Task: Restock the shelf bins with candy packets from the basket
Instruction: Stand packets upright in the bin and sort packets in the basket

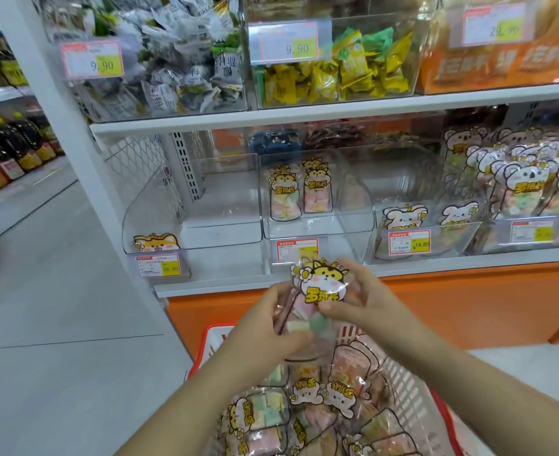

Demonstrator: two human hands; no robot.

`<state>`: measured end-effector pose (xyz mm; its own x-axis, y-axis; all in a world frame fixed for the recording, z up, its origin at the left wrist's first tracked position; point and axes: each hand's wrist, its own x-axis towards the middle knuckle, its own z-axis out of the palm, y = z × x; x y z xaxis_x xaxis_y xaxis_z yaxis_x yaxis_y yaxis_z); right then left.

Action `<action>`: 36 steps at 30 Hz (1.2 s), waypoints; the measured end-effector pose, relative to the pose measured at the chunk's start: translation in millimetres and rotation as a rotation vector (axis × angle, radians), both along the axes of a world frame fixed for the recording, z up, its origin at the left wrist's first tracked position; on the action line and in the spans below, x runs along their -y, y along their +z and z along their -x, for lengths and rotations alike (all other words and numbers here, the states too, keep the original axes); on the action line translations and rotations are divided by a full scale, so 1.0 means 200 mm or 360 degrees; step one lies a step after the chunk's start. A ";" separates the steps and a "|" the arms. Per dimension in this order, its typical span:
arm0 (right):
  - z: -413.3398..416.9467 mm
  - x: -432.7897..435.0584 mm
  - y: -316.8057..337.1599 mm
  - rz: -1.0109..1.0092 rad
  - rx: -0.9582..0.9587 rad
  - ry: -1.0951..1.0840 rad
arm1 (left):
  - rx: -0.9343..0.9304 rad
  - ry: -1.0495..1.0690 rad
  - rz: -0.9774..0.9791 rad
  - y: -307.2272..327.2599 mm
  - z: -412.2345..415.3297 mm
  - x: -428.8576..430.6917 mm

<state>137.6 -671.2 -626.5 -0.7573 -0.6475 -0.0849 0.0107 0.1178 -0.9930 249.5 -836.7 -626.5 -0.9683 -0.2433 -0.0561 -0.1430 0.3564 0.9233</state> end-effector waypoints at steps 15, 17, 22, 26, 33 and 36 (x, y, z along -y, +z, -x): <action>0.37 0.18 0.47 -0.0433 -0.1753 0.0080 | -0.0694 0.0174 0.0925 0.28 0.34 0.24; 0.43 0.21 0.49 -0.0440 -0.1883 -0.0130 | -0.0642 0.0327 0.0854 0.29 0.40 0.31; 0.62 0.33 0.47 -0.1212 -0.2146 -0.0360 | -0.0351 0.0398 0.0750 0.24 0.54 0.46; 0.78 0.45 0.39 -0.1764 -0.2206 -0.0222 | -0.0379 0.0382 0.0654 0.17 0.64 0.50; 1.03 0.71 0.32 -0.2113 -0.2168 -0.0133 | -0.0460 0.0320 0.0529 0.10 0.74 0.59; 1.13 0.80 0.29 -0.2217 -0.2100 -0.0061 | -0.0491 0.0270 0.0440 0.10 0.74 0.61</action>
<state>-87.7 -830.7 -568.5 -0.7757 -0.6225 0.1033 -0.5372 0.7374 0.4095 102.5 -959.2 -606.8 -0.8747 -0.3651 0.3187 0.0465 0.5913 0.8051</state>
